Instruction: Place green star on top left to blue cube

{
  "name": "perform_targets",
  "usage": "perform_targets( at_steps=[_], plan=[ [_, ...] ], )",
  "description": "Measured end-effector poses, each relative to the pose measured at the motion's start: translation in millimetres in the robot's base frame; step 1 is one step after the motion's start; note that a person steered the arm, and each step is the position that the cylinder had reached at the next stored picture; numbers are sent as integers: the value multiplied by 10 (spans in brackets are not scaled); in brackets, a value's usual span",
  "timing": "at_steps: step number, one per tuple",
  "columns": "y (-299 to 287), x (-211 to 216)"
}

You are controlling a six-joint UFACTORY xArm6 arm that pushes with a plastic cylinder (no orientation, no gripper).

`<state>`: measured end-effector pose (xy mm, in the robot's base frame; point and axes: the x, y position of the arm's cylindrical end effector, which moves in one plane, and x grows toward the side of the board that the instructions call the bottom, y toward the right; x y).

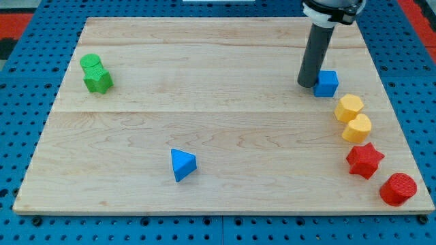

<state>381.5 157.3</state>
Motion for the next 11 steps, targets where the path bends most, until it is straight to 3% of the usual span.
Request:
perform_targets(
  at_steps=[3, 4, 5, 7, 8, 11],
  plan=[
    [297, 44],
    [-243, 63],
    [-1166, 240],
    [-3417, 194],
    [-3928, 65],
    [-4466, -42]
  ],
)
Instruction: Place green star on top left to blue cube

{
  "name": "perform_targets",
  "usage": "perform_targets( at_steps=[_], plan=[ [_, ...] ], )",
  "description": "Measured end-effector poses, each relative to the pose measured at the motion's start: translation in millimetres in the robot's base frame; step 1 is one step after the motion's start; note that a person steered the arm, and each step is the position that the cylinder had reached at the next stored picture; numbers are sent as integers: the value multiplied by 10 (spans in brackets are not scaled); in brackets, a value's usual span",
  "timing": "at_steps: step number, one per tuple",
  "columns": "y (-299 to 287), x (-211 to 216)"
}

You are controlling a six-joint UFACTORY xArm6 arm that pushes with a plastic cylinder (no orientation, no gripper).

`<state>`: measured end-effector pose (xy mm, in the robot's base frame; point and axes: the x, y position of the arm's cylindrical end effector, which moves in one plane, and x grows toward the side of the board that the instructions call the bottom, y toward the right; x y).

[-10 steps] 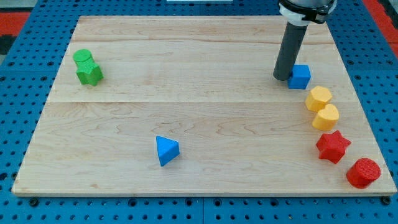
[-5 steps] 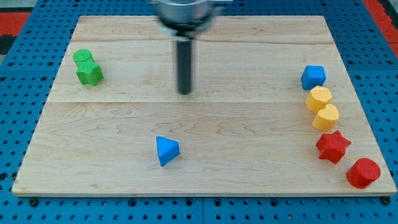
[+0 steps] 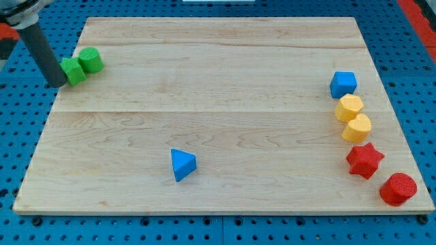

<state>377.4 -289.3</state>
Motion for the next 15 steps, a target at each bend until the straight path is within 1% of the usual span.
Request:
perform_targets(
  at_steps=[1, 2, 3, 4, 5, 7, 8, 9, 10, 11, 12, 13, 14, 15],
  plan=[
    [97, -148],
    [416, -465],
    [571, -734],
    [50, -938],
    [235, -1102],
    [1955, -873],
    [2215, -707],
    [1841, -665],
    [2532, -675],
    [3419, -632],
    [3878, -630],
    [3294, -603],
    [3539, -369],
    [3542, -363]
  ],
)
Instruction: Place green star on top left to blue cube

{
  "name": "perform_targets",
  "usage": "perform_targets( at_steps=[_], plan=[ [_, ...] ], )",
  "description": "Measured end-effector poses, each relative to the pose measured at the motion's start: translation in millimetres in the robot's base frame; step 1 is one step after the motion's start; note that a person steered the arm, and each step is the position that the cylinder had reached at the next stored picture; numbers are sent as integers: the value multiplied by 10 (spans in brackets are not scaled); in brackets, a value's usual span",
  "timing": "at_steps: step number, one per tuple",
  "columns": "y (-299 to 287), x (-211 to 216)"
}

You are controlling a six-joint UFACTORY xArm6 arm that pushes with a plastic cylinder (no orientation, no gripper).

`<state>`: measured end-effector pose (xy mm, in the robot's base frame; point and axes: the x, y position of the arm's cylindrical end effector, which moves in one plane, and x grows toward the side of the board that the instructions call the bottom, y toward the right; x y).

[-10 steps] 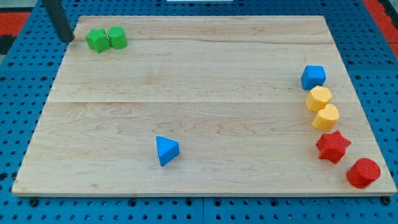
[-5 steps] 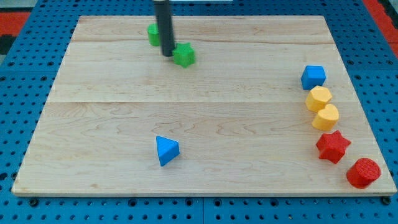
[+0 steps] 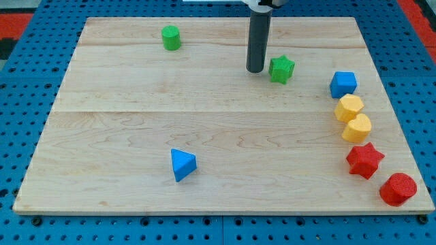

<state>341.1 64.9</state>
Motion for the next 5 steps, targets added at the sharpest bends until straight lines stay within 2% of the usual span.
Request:
perform_targets(
  at_steps=[1, 2, 4, 5],
  plan=[
    [319, 38],
    [950, 39],
    [1063, -66],
    [921, -104]
  ],
)
